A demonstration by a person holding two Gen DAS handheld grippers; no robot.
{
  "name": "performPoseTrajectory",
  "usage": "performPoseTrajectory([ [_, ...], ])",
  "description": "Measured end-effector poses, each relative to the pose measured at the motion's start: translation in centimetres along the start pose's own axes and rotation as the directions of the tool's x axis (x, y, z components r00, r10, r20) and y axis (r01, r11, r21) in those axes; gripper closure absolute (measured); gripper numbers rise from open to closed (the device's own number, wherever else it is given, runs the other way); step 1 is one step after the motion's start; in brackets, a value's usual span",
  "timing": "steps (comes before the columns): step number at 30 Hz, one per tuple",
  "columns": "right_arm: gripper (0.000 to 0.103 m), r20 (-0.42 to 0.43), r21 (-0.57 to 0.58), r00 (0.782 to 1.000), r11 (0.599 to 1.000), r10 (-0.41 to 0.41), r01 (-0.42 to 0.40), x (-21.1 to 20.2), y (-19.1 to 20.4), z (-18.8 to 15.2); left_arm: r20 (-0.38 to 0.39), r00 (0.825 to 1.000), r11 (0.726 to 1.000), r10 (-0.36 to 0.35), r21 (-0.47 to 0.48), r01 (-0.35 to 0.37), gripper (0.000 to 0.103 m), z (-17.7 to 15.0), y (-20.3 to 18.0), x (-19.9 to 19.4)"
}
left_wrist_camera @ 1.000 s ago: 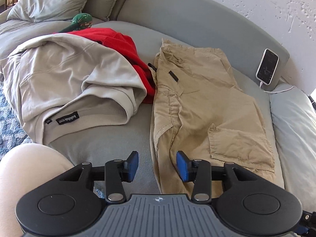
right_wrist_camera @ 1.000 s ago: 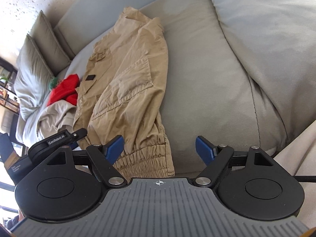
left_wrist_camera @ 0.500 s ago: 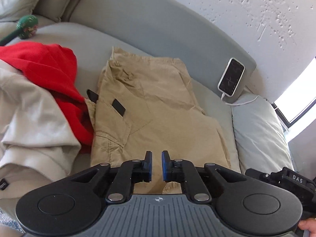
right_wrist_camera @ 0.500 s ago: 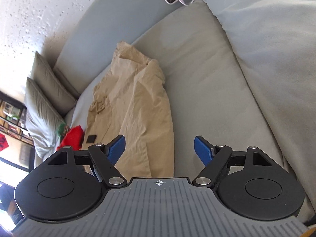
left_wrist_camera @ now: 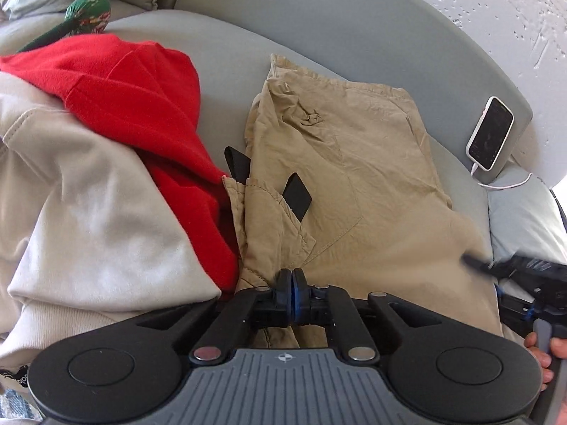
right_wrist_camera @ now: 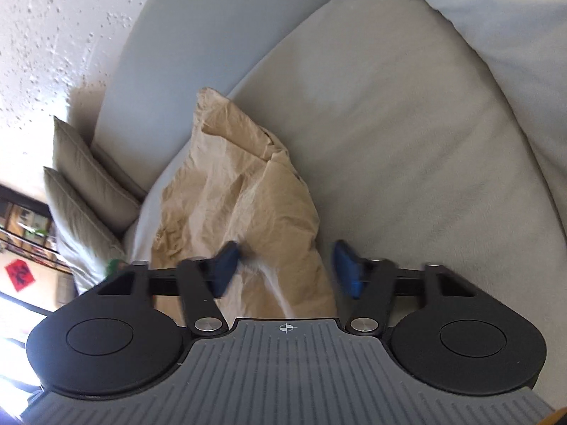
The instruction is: Fold clothes
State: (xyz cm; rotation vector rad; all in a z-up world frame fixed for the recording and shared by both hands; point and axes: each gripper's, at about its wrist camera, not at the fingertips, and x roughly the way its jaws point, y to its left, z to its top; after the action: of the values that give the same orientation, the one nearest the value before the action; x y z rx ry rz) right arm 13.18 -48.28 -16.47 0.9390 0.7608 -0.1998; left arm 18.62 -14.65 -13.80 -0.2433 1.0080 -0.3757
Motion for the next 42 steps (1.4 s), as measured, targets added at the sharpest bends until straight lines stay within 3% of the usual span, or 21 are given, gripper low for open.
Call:
performPoseTrajectory([
  [4,0.102,0.034,-0.106,0.995,0.989,-0.097,0.1,0.5,1.0,-0.5,-0.001,1.0,1.0,-0.007,0.001,0.007,0.092,-0.1,0.2,-0.1],
  [5,0.098,0.044,-0.136,0.992,0.983,-0.116,0.121,0.5,1.3,-0.7,0.002,1.0,1.0,-0.003,0.01,0.003,0.092,-0.1,0.0,-0.2],
  [9,0.06,0.131,-0.168,0.971,0.961,-0.198,0.219,-2.8,2.5,-0.6,0.048,0.999,0.999,-0.014,0.03,0.013,0.097,-0.5,-1.2,-2.5],
  [10,0.059,0.157,-0.175,0.969,0.961,-0.189,0.216,-4.2,2.6,-0.6,0.08,0.996,0.999,-0.043,0.027,0.041,0.1,-0.8,-1.5,-3.6],
  [12,0.059,0.185,-0.22,0.971,0.957,-0.149,0.189,-6.3,3.4,-1.0,0.107,0.985,0.99,-0.132,0.068,0.125,0.099,-1.7,-3.0,-5.3],
  [14,0.063,0.173,-0.318,0.979,0.935,-0.104,0.155,-7.3,4.9,-2.1,0.093,0.98,0.978,-0.178,0.131,0.165,0.099,-2.5,-5.1,-5.7],
  [17,0.08,0.133,-0.437,0.986,0.886,-0.104,0.153,-6.6,6.5,-4.2,0.05,0.992,0.968,-0.115,0.232,0.1,0.099,-3.1,-7.6,-3.7],
  [19,0.083,0.104,-0.48,0.987,0.863,-0.123,0.158,-6.0,6.8,-5.2,-0.067,0.998,0.966,-0.016,0.258,0.033,0.1,-3.7,-7.4,-1.1],
  [20,0.083,0.09,-0.501,0.987,0.851,-0.132,0.159,-5.6,7.0,-5.7,-0.079,0.997,0.962,-0.001,0.272,0.023,0.096,-3.9,-7.2,-0.6],
  [22,0.085,0.062,-0.542,0.986,0.825,-0.152,0.161,-4.9,7.4,-6.8,-0.058,0.998,0.954,-0.004,0.298,0.021,0.094,-4.1,-6.6,-0.5],
  [25,0.083,0.023,-0.601,0.983,0.783,-0.184,0.161,-3.9,7.9,-8.3,-0.026,1.0,0.967,-0.013,0.255,0.019,0.097,-3.5,-6.0,-2.5],
  [27,0.082,0.044,-0.608,0.988,0.781,-0.145,0.142,-6.2,8.4,-9.0,0.005,0.997,0.961,-0.081,0.267,0.077,0.097,-3.8,-6.0,-5.0],
  [32,0.08,0.063,-0.602,0.994,0.791,-0.087,0.108,-11.6,8.5,-12.0,-0.027,0.983,0.946,-0.184,0.266,0.184,0.094,-6.7,-5.4,-8.4],
  [34,0.08,0.05,-0.6,0.996,0.795,-0.072,0.088,-12.2,7.6,-13.6,-0.033,0.987,0.946,-0.158,0.282,0.161,0.094,-8.1,-5.5,-7.7],
  [36,0.08,-0.001,-0.594,0.991,0.797,-0.134,0.108,-10.7,6.3,-14.8,-0.043,0.994,0.943,-0.104,0.313,0.112,0.095,-9.3,-5.5,-5.8],
  [38,0.081,-0.014,-0.57,0.989,0.814,-0.145,0.111,-9.3,4.9,-15.4,-0.03,0.997,0.942,-0.069,0.326,0.075,0.094,-9.8,-5.3,-4.7],
  [42,0.079,-0.029,-0.554,0.986,0.824,-0.166,0.122,-10.3,5.9,-15.1,-0.03,0.998,0.949,-0.047,0.309,0.054,0.094,-8.8,-5.7,-6.7],
])
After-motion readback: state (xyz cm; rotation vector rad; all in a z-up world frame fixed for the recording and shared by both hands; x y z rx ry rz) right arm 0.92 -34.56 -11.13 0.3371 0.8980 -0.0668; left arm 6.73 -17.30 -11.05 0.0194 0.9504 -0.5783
